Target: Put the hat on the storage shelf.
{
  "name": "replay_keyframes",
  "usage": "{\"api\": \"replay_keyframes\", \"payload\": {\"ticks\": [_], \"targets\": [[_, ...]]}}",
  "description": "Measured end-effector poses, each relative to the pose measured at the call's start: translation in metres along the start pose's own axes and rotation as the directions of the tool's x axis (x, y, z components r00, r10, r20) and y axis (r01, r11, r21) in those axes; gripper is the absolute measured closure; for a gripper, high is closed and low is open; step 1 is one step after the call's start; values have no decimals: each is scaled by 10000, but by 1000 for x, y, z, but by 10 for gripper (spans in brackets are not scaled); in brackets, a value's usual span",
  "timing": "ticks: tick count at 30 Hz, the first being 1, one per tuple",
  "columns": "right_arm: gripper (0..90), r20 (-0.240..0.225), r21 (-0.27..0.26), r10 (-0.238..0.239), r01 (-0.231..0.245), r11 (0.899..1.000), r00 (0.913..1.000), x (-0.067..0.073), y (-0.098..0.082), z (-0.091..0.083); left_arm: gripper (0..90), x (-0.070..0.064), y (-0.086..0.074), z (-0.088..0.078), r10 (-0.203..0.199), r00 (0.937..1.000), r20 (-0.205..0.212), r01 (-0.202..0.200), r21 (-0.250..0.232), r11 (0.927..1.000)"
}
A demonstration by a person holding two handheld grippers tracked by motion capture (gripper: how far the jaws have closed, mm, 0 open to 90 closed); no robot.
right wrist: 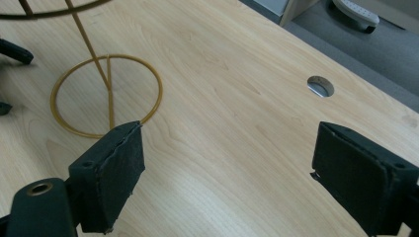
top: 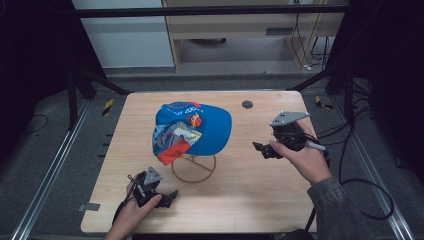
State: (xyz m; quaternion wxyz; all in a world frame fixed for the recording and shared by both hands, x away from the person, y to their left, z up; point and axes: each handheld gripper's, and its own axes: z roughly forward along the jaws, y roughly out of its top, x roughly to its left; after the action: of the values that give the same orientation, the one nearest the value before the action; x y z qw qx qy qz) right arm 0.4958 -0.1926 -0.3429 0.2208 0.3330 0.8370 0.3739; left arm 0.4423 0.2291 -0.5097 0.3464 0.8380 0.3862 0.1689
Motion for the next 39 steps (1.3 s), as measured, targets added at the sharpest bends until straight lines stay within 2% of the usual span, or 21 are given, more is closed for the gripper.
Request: {"api": "replay_keyframes", "payload": {"ticks": [3,7,10,11,13,20,24,28,29,31,33,35,36,39], "targets": [[127,-40,-8,15,-15,10000,10000,0,-4,3,0,0,0,0,-1,10000,0,1,2,10000],[127,-130,16,287,-287,9996,9995,0,-18,11,0,0,0,0,-1,10000,-2,1,1,10000],[140,-252,111,538,-535,9985,9982,3,-36,23,0,0,0,0,-1,10000,-3,1,2,10000],[140,-252,111,538,-535,9985,9982,3,-36,23,0,0,0,0,-1,10000,-3,1,2,10000],[141,-307,160,590,-586,9982,9978,8,-47,30,0,0,0,0,-4,10000,-6,4,3,10000],[142,-383,131,821,-817,9966,9959,15,-65,42,0,0,0,0,-5,10000,-7,5,2,10000],[158,-583,48,1152,-1151,9933,9916,24,-78,53,0,0,0,0,23,10000,26,-23,2,10000],[155,-644,7,1270,-1272,9919,9898,29,-84,60,0,0,0,0,18,10000,17,-18,6,10000],[152,-590,5,1181,-1183,9930,9912,30,-85,62,0,0,0,0,16,10000,14,-16,6,10000],[142,-694,30,1416,-1417,9899,9875,32,-88,68,0,0,0,0,12,10000,7,-12,5,10000],[140,-712,44,1424,-1424,9898,9872,33,-89,70,0,0,0,0,10,10000,9,-10,4,10000],[110,-756,213,1466,-1453,9892,9863,35,-92,76,0,0,0,0,4,10000,8,-4,0,10000],[71,-716,338,1756,-1736,9842,9819,38,-93,81,0,0,0,0,1,10000,4,-1,-1,10000],[65,-721,532,2009,-1974,9789,9769,39,-95,86,0,0,0,0,-3,10000,-1,3,0,10000]]}}
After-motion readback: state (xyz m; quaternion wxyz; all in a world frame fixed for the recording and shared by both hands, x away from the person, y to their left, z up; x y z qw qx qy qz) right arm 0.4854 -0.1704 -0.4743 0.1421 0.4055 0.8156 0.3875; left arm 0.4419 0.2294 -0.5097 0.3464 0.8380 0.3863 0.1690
